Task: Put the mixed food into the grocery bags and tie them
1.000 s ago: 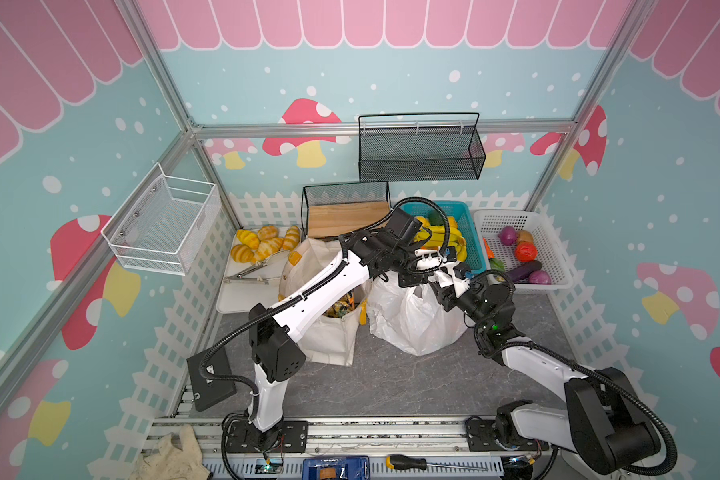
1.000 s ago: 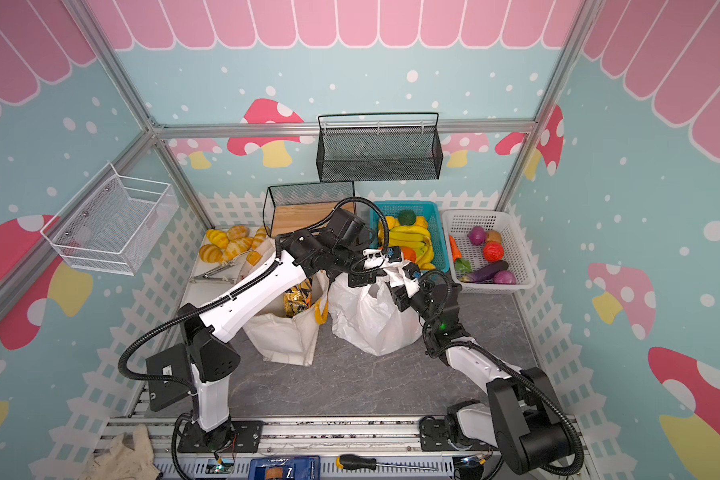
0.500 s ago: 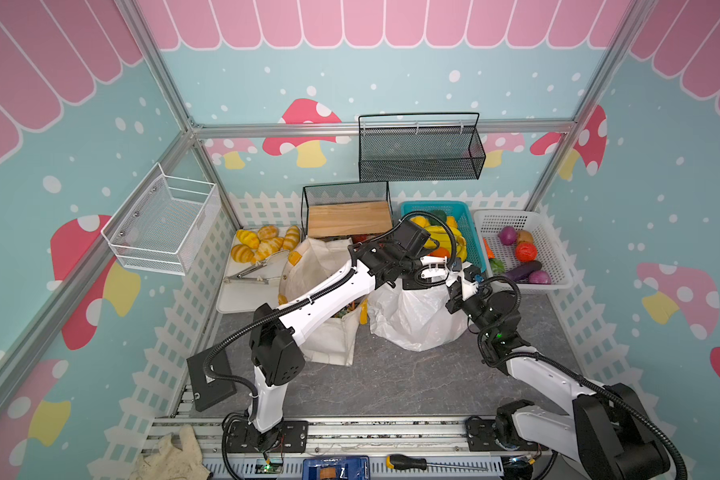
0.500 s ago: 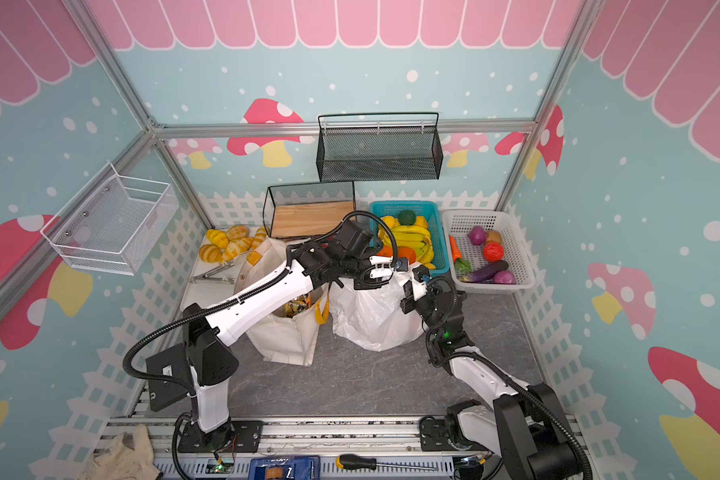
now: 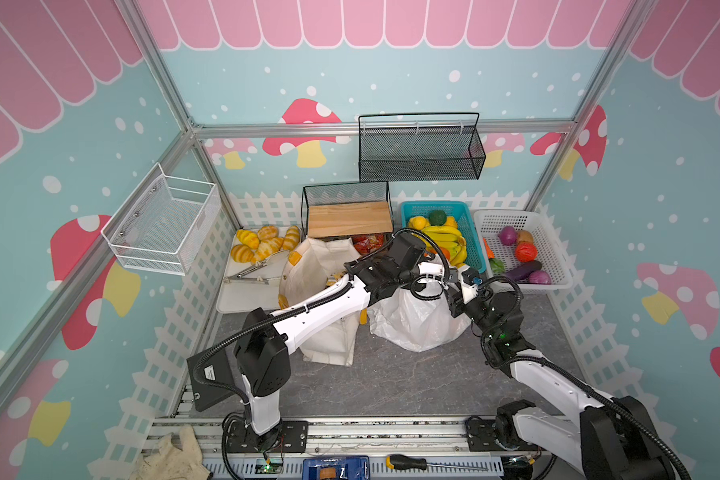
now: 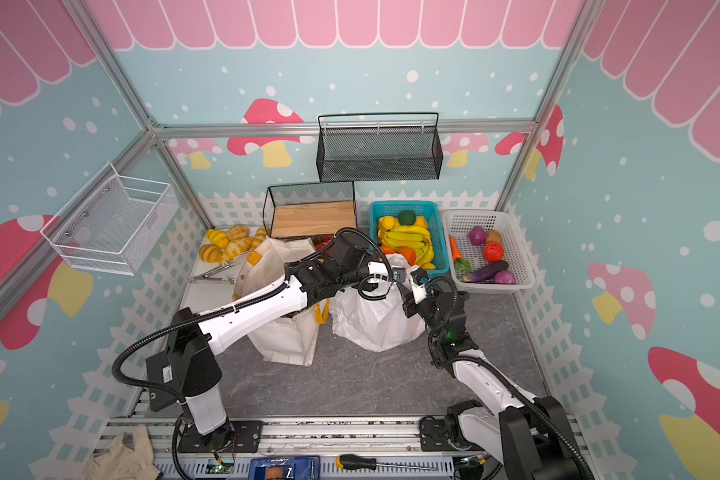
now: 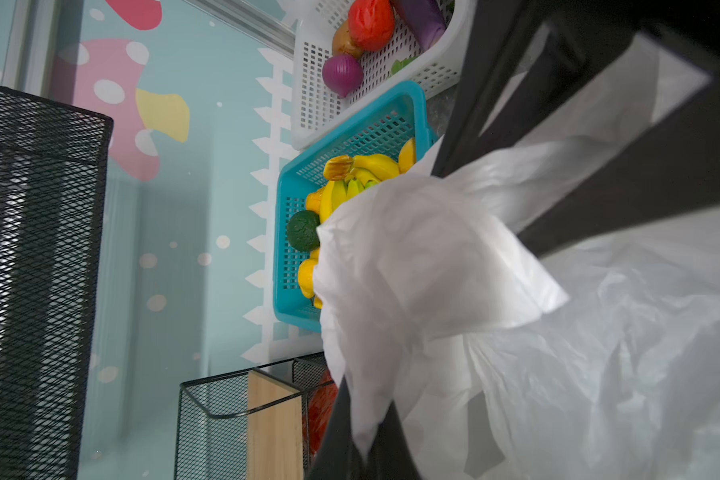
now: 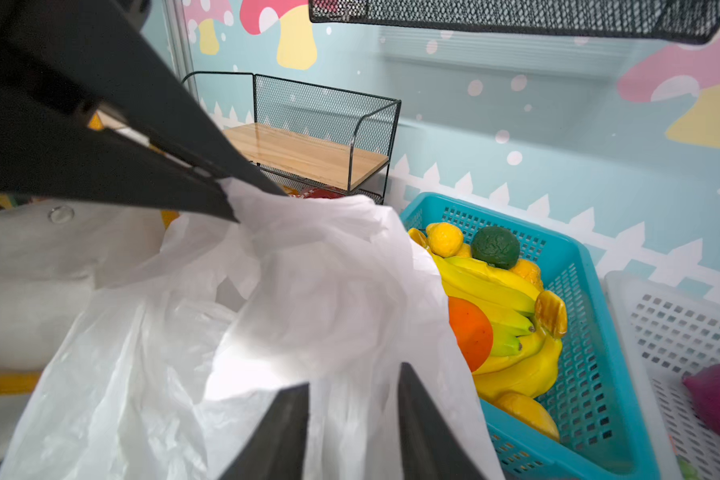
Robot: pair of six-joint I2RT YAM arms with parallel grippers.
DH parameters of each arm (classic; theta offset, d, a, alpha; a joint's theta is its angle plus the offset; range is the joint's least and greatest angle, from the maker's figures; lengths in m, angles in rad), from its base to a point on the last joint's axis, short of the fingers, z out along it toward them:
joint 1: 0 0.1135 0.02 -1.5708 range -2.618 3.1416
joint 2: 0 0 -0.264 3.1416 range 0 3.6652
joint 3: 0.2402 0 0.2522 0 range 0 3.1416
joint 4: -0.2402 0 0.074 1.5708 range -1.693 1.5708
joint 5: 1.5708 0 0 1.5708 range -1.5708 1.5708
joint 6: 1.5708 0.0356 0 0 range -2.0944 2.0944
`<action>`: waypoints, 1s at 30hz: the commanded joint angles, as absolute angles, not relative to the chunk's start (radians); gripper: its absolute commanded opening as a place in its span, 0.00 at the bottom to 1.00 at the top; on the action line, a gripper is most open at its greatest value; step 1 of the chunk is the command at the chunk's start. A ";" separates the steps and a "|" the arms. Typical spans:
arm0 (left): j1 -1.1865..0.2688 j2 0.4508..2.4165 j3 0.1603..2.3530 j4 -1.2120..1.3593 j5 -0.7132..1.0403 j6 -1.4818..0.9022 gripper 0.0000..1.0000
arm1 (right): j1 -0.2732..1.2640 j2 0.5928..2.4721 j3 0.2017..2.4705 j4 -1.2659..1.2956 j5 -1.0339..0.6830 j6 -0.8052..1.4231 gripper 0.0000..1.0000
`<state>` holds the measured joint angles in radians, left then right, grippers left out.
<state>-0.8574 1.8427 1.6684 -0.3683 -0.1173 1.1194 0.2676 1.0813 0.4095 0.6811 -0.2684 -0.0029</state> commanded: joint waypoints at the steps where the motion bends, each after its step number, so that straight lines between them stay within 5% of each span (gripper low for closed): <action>1: -0.858 1.816 1.619 -0.261 -0.129 1.242 0.00 | 0.273 1.063 0.470 0.632 -0.336 -0.135 0.49; 12: -0.856 1.776 1.603 -0.300 -0.024 1.213 0.00 | 0.273 1.199 0.568 0.674 -0.462 -0.236 0.68; 23: -0.847 1.775 1.655 -0.385 0.027 1.161 0.00 | 0.258 1.228 0.596 0.603 -0.484 -0.397 0.64; 30: -0.800 1.749 1.650 -0.405 0.201 1.115 0.00 | 0.128 1.195 0.469 0.810 -0.693 -0.327 0.62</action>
<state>-0.8207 1.8023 1.6089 -0.4099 0.0830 1.1473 0.1631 1.1995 0.5152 0.7334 -0.5598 -0.3107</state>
